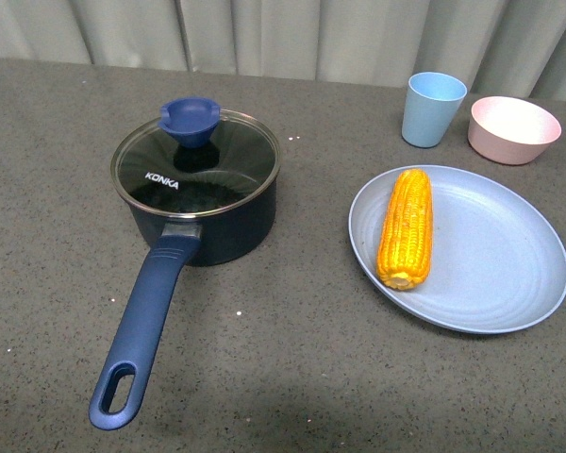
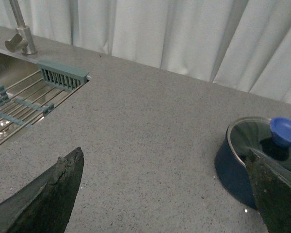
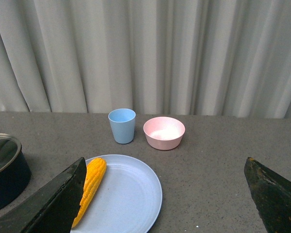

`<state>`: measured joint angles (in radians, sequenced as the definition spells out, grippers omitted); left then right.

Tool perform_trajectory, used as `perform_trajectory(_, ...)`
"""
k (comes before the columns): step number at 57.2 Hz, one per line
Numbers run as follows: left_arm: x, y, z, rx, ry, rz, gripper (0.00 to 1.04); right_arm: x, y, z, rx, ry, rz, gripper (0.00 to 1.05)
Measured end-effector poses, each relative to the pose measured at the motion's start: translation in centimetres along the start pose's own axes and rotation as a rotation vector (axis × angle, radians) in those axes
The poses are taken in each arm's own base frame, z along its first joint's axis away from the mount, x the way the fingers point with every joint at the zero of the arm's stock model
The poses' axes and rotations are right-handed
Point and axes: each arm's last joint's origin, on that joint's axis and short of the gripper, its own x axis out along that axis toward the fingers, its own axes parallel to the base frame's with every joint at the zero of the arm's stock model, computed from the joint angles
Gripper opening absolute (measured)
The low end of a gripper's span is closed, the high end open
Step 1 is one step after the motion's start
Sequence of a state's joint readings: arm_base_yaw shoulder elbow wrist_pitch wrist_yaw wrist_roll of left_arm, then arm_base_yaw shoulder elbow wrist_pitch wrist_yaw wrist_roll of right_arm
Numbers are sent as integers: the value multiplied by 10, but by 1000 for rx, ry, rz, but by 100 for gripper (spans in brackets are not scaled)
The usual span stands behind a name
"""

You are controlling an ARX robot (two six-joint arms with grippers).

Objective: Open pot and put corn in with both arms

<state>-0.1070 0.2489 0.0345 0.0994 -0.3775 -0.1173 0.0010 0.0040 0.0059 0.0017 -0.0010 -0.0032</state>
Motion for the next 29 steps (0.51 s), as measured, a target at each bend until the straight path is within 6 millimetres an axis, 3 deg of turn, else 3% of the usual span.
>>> perform_trajectory(13,40,-28,10,-65,-12,-112,98,0,0,0,0,0,0,95)
perform_trajectory(29,117,-99,5,-85,87,-316,98,0,0,0,0,0,0,95)
